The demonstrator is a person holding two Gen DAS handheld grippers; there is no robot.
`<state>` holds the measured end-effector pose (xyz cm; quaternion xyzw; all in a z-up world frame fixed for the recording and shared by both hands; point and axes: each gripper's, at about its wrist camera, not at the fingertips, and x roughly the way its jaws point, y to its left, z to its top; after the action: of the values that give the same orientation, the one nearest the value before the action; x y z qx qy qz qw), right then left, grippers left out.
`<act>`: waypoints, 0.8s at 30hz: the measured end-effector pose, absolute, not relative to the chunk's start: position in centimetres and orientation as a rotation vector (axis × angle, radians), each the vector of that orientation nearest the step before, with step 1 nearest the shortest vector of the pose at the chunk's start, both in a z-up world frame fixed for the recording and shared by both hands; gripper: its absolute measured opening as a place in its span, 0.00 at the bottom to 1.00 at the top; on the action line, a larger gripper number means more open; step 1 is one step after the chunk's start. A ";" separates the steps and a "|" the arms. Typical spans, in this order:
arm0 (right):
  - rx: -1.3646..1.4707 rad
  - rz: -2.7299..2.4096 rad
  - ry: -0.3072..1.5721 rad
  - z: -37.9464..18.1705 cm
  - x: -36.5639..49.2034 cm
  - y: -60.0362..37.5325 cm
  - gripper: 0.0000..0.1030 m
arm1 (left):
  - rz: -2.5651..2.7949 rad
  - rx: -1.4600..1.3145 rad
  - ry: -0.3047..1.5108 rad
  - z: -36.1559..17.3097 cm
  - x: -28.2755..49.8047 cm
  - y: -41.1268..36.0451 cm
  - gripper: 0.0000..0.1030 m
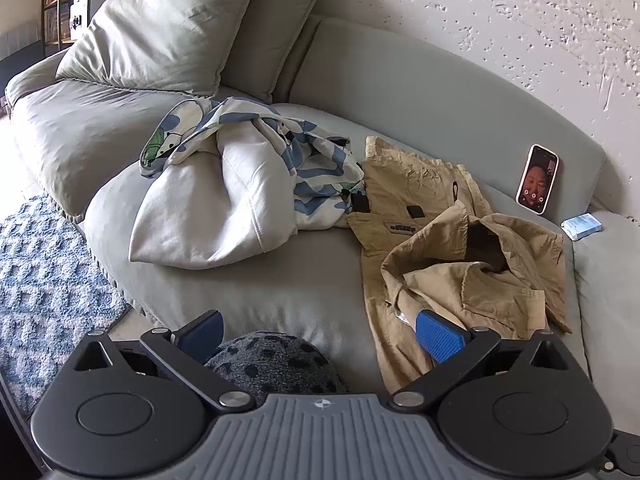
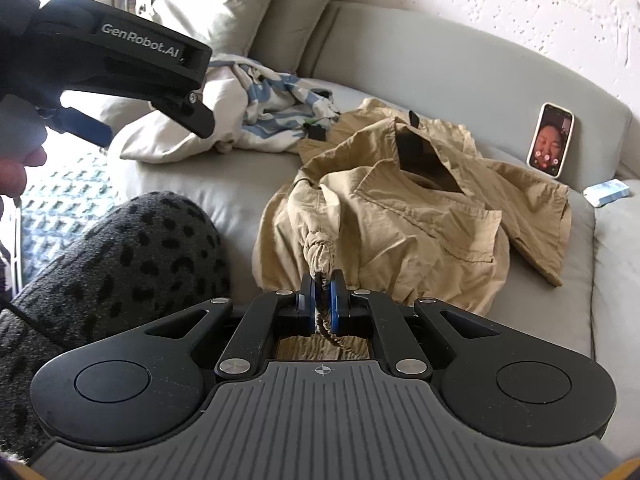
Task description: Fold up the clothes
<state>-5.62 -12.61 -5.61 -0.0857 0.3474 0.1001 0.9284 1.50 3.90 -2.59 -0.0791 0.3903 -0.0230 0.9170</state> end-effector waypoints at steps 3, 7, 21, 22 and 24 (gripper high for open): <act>-0.192 0.213 0.707 -5.6 -6.0 -12.4 0.06 | -0.036 -0.163 0.803 -2.8 1.5 4.5 0.99; -0.173 0.253 0.734 -5.2 -6.5 -12.5 0.06 | -0.005 -0.180 0.805 -3.1 1.9 5.3 0.99; -0.322 0.404 0.894 -8.8 -5.7 -10.5 0.10 | -0.057 -0.128 0.796 -4.1 4.2 3.9 0.99; -0.281 0.415 0.911 -8.9 -5.2 -10.9 0.22 | -0.069 -0.120 0.788 -3.9 4.4 3.7 0.99; -0.134 0.450 0.922 -7.9 -4.4 -12.5 0.36 | -0.093 -0.106 0.769 -3.5 4.8 3.2 0.99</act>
<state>-4.36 -12.47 -7.85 -0.0640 0.4409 0.2153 0.8690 4.82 3.17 -3.52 -0.0515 0.3749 -0.0455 0.9245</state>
